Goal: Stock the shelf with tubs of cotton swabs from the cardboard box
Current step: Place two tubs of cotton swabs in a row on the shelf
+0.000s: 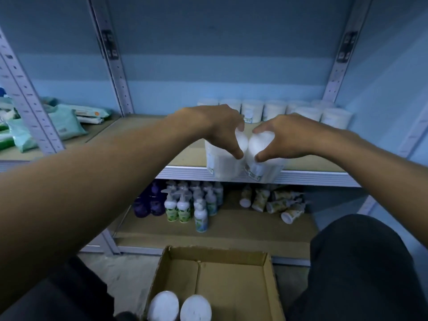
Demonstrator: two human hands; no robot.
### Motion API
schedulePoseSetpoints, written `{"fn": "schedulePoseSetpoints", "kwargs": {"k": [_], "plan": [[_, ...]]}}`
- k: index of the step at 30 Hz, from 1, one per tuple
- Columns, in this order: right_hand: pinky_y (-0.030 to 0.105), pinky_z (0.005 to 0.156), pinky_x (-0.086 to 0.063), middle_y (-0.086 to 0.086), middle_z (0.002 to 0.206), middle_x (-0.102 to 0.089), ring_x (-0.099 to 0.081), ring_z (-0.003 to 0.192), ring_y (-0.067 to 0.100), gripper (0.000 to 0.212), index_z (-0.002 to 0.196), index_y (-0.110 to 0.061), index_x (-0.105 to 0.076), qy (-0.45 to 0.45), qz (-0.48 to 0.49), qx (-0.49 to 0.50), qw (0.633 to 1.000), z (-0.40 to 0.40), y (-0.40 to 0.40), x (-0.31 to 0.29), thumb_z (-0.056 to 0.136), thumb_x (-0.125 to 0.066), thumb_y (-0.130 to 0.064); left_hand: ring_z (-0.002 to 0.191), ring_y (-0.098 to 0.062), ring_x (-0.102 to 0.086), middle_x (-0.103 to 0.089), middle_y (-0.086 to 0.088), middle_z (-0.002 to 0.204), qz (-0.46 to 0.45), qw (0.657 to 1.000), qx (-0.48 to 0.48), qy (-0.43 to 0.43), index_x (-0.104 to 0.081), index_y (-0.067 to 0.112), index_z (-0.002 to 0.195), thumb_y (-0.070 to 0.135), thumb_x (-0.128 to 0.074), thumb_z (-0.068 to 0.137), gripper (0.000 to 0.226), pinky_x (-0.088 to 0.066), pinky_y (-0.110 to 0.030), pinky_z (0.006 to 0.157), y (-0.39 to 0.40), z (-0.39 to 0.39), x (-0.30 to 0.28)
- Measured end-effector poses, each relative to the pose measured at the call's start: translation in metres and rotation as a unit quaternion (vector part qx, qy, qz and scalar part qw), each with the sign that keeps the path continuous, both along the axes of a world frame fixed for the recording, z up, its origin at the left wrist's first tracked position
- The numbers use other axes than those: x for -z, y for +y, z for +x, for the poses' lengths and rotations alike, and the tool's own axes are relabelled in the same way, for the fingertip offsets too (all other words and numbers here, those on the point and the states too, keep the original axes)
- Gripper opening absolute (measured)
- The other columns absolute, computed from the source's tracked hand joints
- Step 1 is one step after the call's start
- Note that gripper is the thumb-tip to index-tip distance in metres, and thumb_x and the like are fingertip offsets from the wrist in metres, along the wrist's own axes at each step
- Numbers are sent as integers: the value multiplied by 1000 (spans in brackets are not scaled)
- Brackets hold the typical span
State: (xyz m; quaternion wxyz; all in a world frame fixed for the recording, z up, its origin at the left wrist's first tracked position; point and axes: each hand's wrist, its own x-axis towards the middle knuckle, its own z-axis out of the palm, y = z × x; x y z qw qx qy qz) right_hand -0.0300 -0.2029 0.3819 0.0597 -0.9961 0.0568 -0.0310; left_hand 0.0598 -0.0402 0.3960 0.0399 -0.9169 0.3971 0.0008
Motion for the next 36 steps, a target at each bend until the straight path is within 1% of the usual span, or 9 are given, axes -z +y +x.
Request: {"fn": "schedulePoseSetpoints", "kwargs": {"k": [2,5,8,10,16,21,25,32,36], "plan": [[39,88,-55,-3,138,-58,-62,110,23,90,137,-46,-53,4,-2,15,1000,7,-8,-8,51,-71,-68,126,-20,-51,-52,6,139,7,1000,2,-8,-49,33,137,66,-70,68,80,-47,-42,101,-13,4,-9],[35,78,-57,-3,133,-58,-63,100,21,81,137,-44,-54,1,2,31,1000,16,-21,-17,61,-78,-60,124,-20,-53,-54,7,138,13,1000,7,-13,-50,32,138,67,-69,68,81,-48,-41,100,-29,13,-17],[32,64,-58,-9,119,-55,-56,81,8,76,138,-41,-55,-4,6,41,999,25,-33,-21,67,-79,-54,118,-22,-58,-56,7,136,23,1000,1,-5,-51,33,137,69,-68,61,86,-50,-41,98,-45,23,-21],[32,62,-61,-10,115,-52,-53,75,5,77,140,-40,-54,-2,10,48,999,31,-40,-21,68,-80,-52,112,-24,-62,-58,7,133,30,1000,-4,1,-52,34,135,72,-66,55,90,-52,-41,96,-55,28,-22],[35,66,-63,-6,134,-56,-64,96,21,82,140,-39,-54,24,16,73,997,48,-58,-14,64,-80,-54,109,-26,-65,-58,8,132,49,999,-13,17,-52,34,135,72,-68,56,89,-52,-40,95,-79,41,-16],[35,66,-63,-4,131,-57,-66,96,25,83,141,-40,-53,45,14,90,995,57,-68,-6,63,-80,-56,111,-24,-64,-58,9,132,57,997,-14,43,-50,37,135,74,-65,51,94,-52,-41,96,-92,51,-6],[37,70,-63,-4,134,-56,-62,101,23,79,141,-37,-53,49,19,89,995,62,-75,-2,68,-81,-51,115,-24,-62,-56,9,135,52,996,-13,66,-51,36,136,73,-67,55,90,-52,-41,97,-97,59,0],[38,77,-62,-5,107,-63,-62,90,20,56,131,-33,-64,54,28,88,994,68,-77,2,78,-76,-47,116,-25,-61,-53,10,138,42,996,-14,81,-52,37,135,73,-65,55,89,-50,-41,99,-100,69,8],[38,79,-62,-4,110,-60,-61,97,21,55,130,-34,-64,56,39,92,993,71,-78,3,78,-76,-49,120,-23,-58,-53,11,138,21,996,-4,89,-53,35,135,68,-72,65,80,-50,-40,100,-99,74,9]]}}
